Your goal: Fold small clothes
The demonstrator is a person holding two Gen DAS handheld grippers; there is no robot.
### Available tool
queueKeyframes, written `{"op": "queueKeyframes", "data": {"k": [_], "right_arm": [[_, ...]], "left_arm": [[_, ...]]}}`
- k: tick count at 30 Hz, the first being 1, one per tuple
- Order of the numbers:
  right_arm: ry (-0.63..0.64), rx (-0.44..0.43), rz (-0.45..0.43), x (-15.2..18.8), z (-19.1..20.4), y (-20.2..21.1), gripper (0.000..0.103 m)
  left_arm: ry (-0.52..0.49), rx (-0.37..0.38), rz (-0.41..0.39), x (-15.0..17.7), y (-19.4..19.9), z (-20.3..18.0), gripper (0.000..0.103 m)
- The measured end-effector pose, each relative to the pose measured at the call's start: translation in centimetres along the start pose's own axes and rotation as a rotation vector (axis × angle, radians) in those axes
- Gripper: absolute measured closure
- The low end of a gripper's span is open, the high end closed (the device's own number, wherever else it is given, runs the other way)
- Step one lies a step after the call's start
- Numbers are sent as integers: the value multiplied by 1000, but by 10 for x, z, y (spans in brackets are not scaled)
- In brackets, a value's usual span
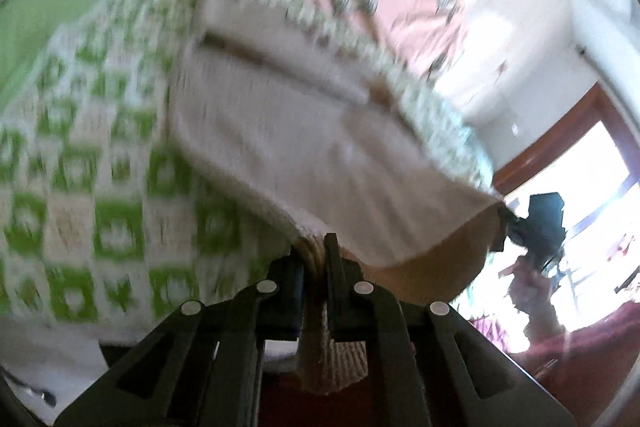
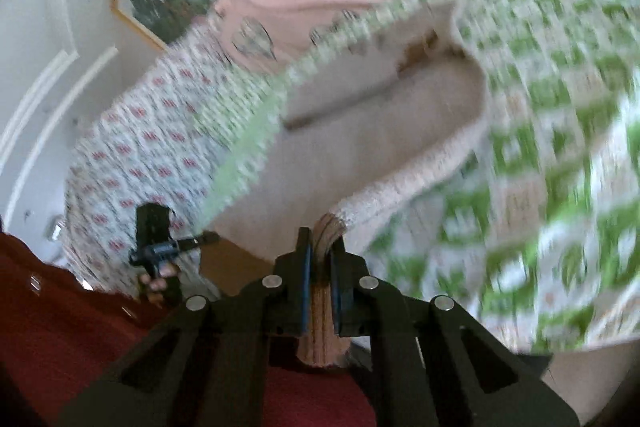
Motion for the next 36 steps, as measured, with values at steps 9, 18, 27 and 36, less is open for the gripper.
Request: {"op": "queueKeyframes", "data": {"k": [9, 18, 27, 36], "right_arm": [[-4, -4, -181, -90, -8, -18, 94], [-64, 123, -247, -196, -64, -77, 94], [-105, 280, -215, -258, -116, -141, 94], [-190, 397, -130, -264, -175, -182, 93]], "left_arm": [[-29, 31, -226, -110, 7, 1, 97], [5, -38, -253, -217, -68, 38, 97], [64, -118, -211, -289, -151, 84, 97], [94, -194, -111, -302, -206, 126, 94]]}}
Point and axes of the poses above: each gripper's, at about its wrist camera, not at the fingertips, and y roughly against the way its jaws point, z to its left, x to its underside, the point moved 5 cm from there along -y, roughly the way its jaws point, and after that the axes turned 1 degree about z, right-handed, at the moved point
